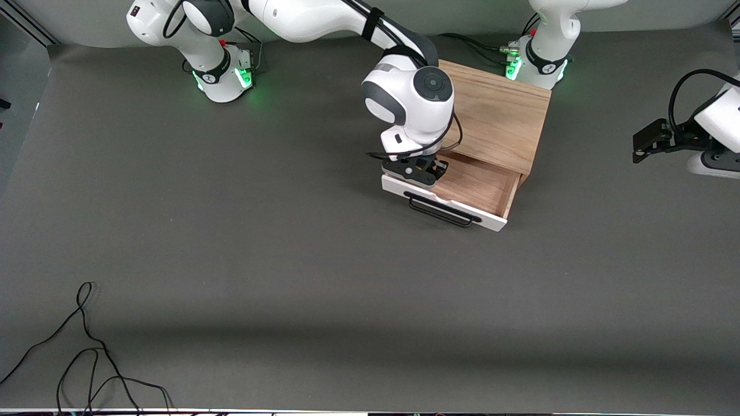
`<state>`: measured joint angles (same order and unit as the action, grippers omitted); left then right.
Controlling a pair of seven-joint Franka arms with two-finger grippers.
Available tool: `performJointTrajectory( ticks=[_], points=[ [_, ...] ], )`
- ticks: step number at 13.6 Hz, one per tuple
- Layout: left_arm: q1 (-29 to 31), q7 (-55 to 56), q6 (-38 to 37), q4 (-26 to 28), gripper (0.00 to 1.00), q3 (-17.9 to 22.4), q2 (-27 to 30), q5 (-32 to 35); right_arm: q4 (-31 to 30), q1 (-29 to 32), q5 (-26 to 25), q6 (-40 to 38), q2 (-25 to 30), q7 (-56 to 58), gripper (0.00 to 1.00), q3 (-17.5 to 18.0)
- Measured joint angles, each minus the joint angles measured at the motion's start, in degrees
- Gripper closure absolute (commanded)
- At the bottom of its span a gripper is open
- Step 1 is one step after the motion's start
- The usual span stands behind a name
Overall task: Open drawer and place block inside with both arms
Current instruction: 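Lower the cube into the drawer and open the right gripper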
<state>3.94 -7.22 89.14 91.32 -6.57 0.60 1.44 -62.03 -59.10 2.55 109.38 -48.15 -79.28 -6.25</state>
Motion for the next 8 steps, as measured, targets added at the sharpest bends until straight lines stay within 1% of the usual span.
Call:
performJointTrajectory(
  ticks=[5, 8],
  points=[
    [0.03, 0.0, -0.01, -0.16, 0.0, 0.19, -0.66, 0.05, 2.04, 0.0, 0.0, -0.45, 0.3, -0.04, 0.0, -0.02],
    [0.11, 0.0, -0.05, -0.19, 0.0, 0.51, -0.72, 0.07, 3.5, 0.17, 0.0, -5.1, 3.86, -0.06, 0.0, -0.38]
  ],
)
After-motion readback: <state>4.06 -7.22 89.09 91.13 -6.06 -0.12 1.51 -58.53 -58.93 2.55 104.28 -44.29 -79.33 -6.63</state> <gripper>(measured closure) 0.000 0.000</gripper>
